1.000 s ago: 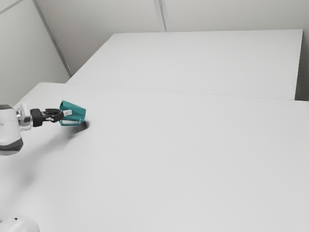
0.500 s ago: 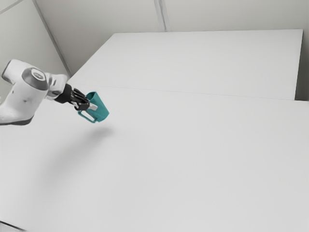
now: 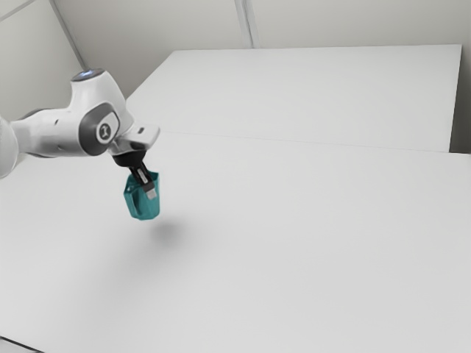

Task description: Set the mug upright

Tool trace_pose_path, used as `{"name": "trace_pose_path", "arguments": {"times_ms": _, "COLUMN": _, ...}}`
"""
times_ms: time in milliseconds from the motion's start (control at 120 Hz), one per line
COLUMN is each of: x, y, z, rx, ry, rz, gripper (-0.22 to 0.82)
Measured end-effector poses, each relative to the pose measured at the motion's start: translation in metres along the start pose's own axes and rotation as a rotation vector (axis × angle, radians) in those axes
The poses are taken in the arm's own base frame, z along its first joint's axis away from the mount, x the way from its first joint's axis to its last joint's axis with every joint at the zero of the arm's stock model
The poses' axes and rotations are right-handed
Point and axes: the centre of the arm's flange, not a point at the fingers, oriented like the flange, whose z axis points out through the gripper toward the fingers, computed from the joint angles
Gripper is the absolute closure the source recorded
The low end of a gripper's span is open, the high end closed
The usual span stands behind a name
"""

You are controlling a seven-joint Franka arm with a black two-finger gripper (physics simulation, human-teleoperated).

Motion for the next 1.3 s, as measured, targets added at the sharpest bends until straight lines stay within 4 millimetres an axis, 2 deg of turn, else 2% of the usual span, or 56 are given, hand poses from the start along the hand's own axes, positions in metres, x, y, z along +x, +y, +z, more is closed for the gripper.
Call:
{"name": "trace_pose_path", "arguments": {"times_ms": 158, "x": 0.011, "y": -0.003, "z": 0.016, "rx": 0.056, "ry": -0.041, "rz": -0.130, "gripper": 0.78}}
{"name": "trace_pose_path", "arguments": {"times_ms": 267, "x": 0.021, "y": -0.008, "z": 0.019, "rx": 0.107, "ry": -0.026, "rz": -0.203, "gripper": 0.78}}
{"name": "trace_pose_path", "arguments": {"times_ms": 367, "x": 0.032, "y": -0.022, "z": 0.016, "rx": 0.152, "ry": -0.002, "rz": -0.266, "gripper": 0.79}}
{"name": "trace_pose_path", "arguments": {"times_ms": 492, "x": 0.036, "y": -0.036, "z": 0.024, "rx": 0.175, "ry": 0.024, "rz": -0.352, "gripper": 0.79}}
{"name": "trace_pose_path", "arguments": {"times_ms": 733, "x": 0.078, "y": -0.017, "z": 0.034, "rx": 0.169, "ry": 0.083, "rz": -0.449, "gripper": 0.79}}
{"name": "trace_pose_path", "arguments": {"times_ms": 925, "x": 0.090, "y": -0.005, "z": 0.043, "rx": 0.155, "ry": 0.092, "rz": -0.536, "gripper": 0.78}}
{"name": "trace_pose_path", "arguments": {"times_ms": 1175, "x": 0.100, "y": -0.002, "z": 0.056, "rx": 0.138, "ry": 0.090, "rz": -0.627, "gripper": 0.78}}
{"name": "trace_pose_path", "arguments": {"times_ms": 1300, "x": 0.105, "y": 0.001, "z": 0.055, "rx": 0.132, "ry": 0.095, "rz": -0.655, "gripper": 0.67}}
